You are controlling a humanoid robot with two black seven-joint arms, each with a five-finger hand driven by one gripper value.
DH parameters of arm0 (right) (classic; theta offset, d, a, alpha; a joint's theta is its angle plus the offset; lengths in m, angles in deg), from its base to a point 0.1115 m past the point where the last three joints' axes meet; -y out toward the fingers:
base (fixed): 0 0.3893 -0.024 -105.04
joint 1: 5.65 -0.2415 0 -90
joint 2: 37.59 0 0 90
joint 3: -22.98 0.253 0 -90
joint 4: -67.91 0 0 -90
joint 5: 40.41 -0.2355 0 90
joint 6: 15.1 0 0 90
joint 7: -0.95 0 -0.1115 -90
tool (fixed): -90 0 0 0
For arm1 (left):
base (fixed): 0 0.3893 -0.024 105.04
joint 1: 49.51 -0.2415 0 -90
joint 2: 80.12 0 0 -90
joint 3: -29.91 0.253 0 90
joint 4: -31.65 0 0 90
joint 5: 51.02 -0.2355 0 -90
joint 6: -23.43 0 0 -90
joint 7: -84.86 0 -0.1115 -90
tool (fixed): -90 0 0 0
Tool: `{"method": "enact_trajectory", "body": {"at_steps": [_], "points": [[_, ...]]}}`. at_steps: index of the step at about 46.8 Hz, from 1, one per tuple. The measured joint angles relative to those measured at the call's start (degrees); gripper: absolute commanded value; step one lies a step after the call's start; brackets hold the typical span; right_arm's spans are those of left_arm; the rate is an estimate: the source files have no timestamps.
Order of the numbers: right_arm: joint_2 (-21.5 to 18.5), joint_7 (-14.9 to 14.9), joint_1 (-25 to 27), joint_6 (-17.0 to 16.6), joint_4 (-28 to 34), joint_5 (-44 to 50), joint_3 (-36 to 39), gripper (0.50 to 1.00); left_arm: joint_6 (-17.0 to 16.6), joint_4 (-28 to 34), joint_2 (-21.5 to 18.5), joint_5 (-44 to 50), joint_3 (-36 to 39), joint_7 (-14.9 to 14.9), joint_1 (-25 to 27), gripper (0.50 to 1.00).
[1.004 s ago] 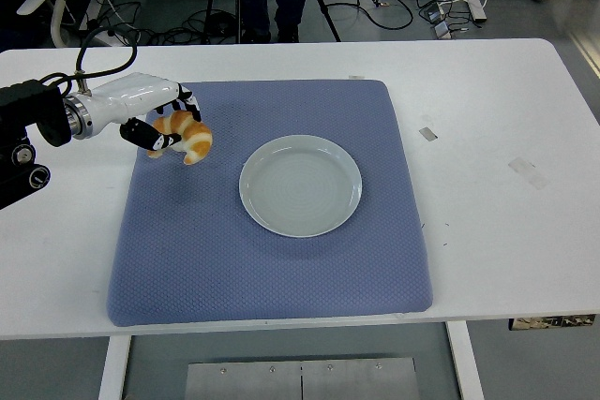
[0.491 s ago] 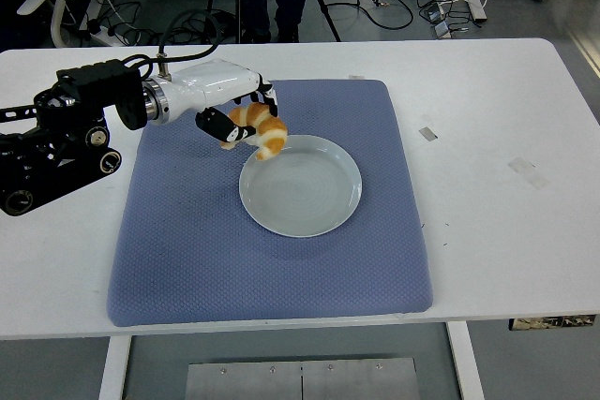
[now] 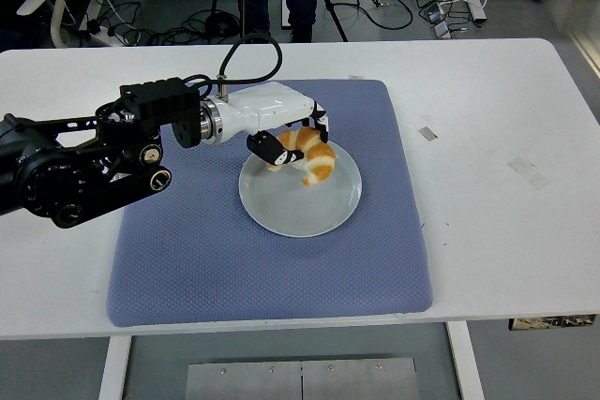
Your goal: Place the bread on the plate
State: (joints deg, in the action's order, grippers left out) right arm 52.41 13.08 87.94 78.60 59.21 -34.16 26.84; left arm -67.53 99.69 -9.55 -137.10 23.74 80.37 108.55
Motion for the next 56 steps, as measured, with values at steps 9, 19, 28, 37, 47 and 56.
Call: {"method": "enact_trajectory", "body": {"at_steps": [9, 19, 28, 37, 47, 56], "points": [[0.0, 0.0, 0.0, 0.0, 0.0, 0.0, 0.0, 1.000, 0.0, 0.0, -0.1, -1.0, 0.1, 0.1, -0.8, 0.500], [0.0, 0.0, 0.0, 0.0, 0.0, 0.0, 0.0, 1.000, -0.2, 0.0, -0.1, -2.7, 0.1, 0.1, -1.8, 0.500], [0.0, 0.0, 0.0, 0.0, 0.0, 0.0, 0.0, 1.000, -0.2, 0.0, -0.1, -2.7, 0.1, 0.1, -1.9, 0.517], [0.0, 0.0, 0.0, 0.0, 0.0, 0.0, 0.0, 1.000, -0.2, 0.7, -0.1, -2.7, 0.1, 0.0, -2.2, 0.613], [0.0, 0.0, 0.0, 0.0, 0.0, 0.0, 0.0, 1.000, -0.4, 1.4, -0.5, -2.1, -0.2, -0.2, -2.5, 0.790], [0.0, 0.0, -0.1, 0.0, 0.0, 0.0, 0.0, 1.000, -0.5, 1.7, -1.0, -1.9, -0.5, -0.5, -2.5, 0.828]]}}
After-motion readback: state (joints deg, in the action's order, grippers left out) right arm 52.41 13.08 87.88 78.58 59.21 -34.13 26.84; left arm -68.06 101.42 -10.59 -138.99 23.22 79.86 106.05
